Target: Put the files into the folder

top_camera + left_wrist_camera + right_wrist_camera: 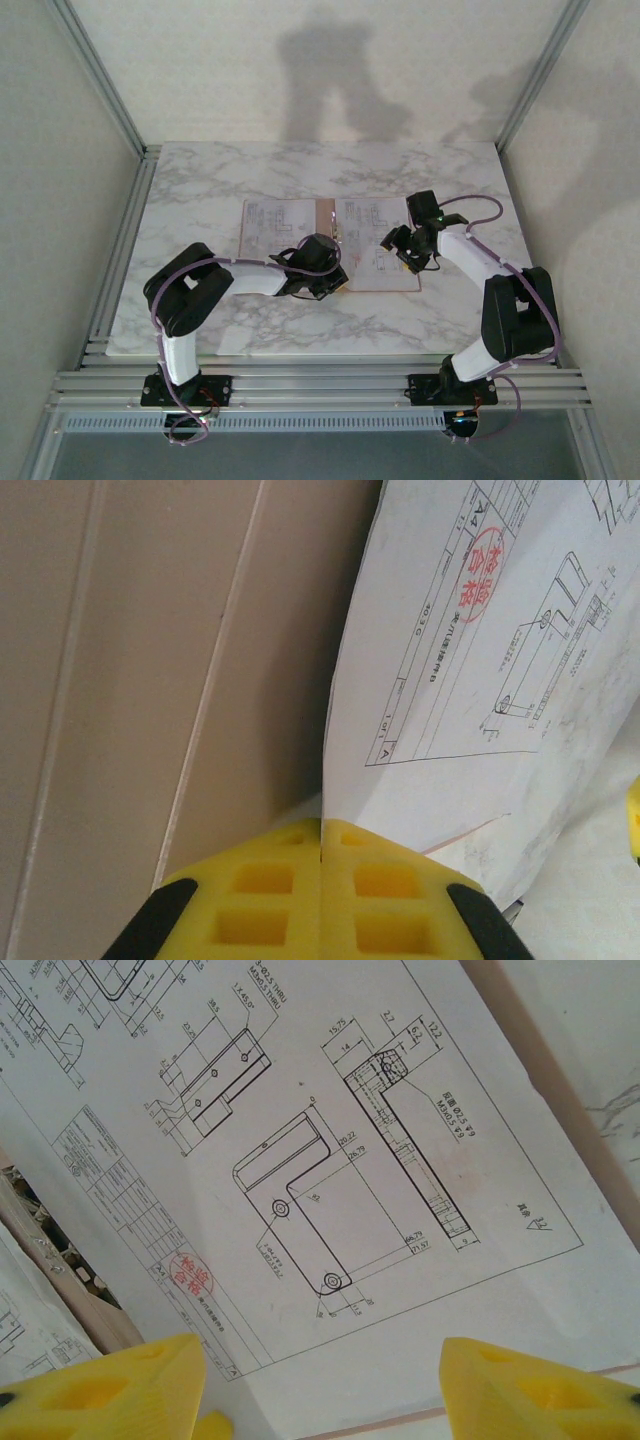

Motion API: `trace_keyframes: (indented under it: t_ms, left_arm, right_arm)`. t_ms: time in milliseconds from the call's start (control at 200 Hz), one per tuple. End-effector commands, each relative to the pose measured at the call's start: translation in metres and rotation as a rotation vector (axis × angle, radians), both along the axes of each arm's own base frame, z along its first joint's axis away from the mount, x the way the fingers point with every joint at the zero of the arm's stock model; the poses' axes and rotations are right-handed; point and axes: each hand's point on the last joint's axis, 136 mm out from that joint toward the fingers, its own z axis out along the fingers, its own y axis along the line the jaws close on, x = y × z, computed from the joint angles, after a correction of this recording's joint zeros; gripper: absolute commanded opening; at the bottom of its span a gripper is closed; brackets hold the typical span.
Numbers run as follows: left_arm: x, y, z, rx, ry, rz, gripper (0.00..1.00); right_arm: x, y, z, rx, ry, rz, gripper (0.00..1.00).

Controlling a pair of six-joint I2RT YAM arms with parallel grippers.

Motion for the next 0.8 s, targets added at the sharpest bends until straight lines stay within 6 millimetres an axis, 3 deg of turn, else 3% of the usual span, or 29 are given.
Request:
trace_keyframes:
  t_ms: [0,195,340,791]
  left_arm:
    - [0.012,0.0,0.005,-0.001,-0.021,0.036,0.0]
    - [0.011,0.003,0.005,0.02,-0.015,0.038,0.0]
    - [0.012,0.005,0.009,0.034,-0.021,0.042,0.21]
    - [0.012,0.01,0.025,0.066,-0.046,0.034,0.47]
  right_arm:
    - [-0.008,-0.003,-0.003,-0.002,0.013,0.011,0.64]
    - [-0.008,-0.002,-0.002,0.001,0.008,0.013,0.65]
    - [-0.007,-0.002,0.001,0.002,-0.002,0.017,0.65]
    - [0.002,0.001,0.008,0.006,-0.028,0.03,0.65]
